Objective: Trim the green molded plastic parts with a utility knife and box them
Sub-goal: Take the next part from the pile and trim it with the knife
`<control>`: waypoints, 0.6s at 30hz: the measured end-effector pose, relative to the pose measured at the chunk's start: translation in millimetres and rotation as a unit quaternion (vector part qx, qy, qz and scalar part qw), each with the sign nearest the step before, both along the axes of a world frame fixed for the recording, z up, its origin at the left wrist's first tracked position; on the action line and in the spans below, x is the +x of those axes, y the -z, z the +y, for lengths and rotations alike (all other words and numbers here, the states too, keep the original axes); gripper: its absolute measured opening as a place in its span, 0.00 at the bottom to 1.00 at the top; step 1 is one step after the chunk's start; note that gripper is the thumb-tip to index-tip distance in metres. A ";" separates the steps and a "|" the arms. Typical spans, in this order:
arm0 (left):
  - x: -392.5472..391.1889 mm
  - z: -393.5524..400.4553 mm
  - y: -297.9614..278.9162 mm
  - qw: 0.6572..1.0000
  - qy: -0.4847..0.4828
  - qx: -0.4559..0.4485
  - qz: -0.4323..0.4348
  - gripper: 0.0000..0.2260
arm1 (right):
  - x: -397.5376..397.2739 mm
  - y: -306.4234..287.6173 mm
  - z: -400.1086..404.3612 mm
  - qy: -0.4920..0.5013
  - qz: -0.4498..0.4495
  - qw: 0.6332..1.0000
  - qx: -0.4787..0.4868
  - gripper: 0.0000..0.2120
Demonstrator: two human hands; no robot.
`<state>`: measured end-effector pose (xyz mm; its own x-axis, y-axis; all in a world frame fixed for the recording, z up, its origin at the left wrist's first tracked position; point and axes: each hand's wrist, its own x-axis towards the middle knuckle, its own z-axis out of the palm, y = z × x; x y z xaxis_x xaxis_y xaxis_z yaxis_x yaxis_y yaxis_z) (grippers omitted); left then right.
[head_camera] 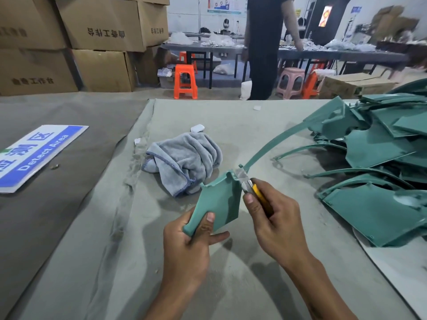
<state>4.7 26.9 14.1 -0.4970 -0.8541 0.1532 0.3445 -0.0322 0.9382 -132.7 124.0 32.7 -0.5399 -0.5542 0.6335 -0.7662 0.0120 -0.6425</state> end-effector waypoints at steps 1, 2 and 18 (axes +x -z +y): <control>-0.3 -0.9 0.9 1.000 0.000 0.003 -0.005 0.07 | -2.2 1.3 0.1 0.025 0.013 1.000 0.004 0.10; -0.8 -1.6 1.3 1.000 -0.001 0.006 -0.010 0.06 | -4.5 2.2 0.5 0.057 0.032 0.998 0.007 0.11; 3.7 -0.5 1.3 1.000 0.004 -0.010 -0.021 0.07 | -10.3 5.1 4.5 0.123 0.133 0.983 -0.024 0.16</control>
<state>8.3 26.4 12.8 -0.5103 -0.8470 0.1488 0.3049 -0.0164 0.9522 -143.0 128.6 27.6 -0.4656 -0.3926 0.7932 -0.8849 0.1925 -0.4241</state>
